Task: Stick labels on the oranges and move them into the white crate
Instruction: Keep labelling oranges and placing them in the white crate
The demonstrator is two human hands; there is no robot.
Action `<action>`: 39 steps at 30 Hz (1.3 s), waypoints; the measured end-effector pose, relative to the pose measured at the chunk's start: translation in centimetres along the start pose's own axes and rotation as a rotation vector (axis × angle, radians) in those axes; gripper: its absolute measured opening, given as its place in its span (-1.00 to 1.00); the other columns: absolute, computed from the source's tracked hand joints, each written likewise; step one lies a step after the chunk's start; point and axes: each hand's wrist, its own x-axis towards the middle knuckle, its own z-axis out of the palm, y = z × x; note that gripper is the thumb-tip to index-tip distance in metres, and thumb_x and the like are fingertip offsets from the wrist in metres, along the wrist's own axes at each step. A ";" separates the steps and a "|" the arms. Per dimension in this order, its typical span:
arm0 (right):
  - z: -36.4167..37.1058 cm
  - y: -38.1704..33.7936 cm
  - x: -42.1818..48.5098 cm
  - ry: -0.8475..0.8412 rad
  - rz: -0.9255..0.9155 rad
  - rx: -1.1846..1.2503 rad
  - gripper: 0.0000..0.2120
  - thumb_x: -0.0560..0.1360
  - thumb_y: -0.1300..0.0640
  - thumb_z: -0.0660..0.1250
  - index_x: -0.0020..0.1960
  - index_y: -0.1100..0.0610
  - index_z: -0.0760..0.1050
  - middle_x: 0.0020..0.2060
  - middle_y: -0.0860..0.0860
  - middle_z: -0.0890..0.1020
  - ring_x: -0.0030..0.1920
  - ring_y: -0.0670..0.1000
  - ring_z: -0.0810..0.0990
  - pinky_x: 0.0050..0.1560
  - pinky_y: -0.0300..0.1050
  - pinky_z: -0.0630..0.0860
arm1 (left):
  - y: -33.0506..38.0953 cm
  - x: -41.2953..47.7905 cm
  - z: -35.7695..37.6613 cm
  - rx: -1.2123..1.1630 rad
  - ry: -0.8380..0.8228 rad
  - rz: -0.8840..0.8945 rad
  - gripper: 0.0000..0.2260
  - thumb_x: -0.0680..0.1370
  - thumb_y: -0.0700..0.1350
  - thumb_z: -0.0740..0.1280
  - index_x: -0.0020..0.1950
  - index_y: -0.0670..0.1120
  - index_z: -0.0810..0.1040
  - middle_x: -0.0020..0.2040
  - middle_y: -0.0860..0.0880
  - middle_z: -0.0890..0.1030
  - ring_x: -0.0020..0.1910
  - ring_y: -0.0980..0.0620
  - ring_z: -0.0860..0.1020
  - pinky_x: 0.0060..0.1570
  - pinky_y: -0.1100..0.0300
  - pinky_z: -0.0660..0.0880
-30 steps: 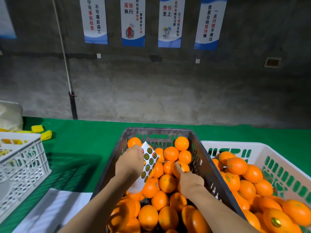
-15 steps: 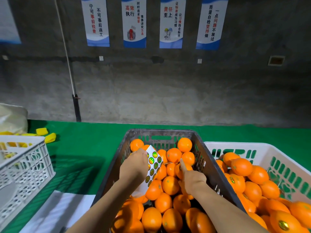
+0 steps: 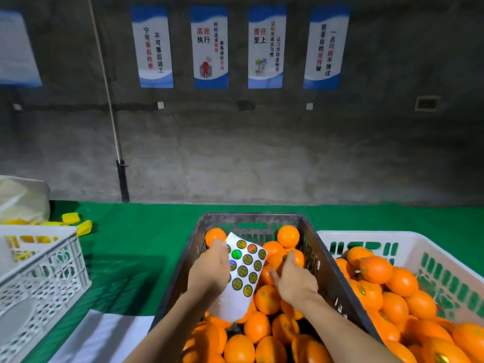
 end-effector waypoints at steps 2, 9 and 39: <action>-1.1 -1.4 -0.7 0.082 0.051 0.227 -0.19 0.61 -0.29 0.12 0.59 0.22 -0.07 -0.04 0.04 0.66 -0.05 0.13 0.66 -0.19 -0.02 0.49 | 0.0 0.0 0.0 -0.009 0.005 -0.022 -0.76 0.68 -0.02 -0.05 -0.16 -0.02 0.21 -0.30 -0.06 0.54 -0.27 -0.06 0.57 -0.21 0.04 0.48; -6.9 -3.4 -0.1 0.124 0.273 1.581 -0.40 0.63 -0.26 0.11 0.23 0.29 0.47 -0.27 0.16 0.73 -0.39 0.06 0.68 -0.53 -0.19 0.47 | -0.3 0.1 0.2 0.069 0.072 0.038 -0.72 0.68 0.06 -0.10 -0.04 -0.03 0.31 -0.33 0.02 0.53 -0.30 0.02 0.56 -0.22 0.05 0.49; -2.2 -2.5 -2.8 0.055 -0.102 0.927 -0.77 0.58 0.12 0.28 0.22 -0.04 0.43 0.02 -0.10 0.54 -0.06 -0.13 0.57 -0.08 -0.19 0.49 | -0.4 0.0 1.0 0.163 -0.122 0.392 -0.75 0.69 -0.07 0.09 -0.19 0.05 0.24 -0.30 0.08 0.31 -0.21 -0.01 0.40 -0.17 -0.05 0.41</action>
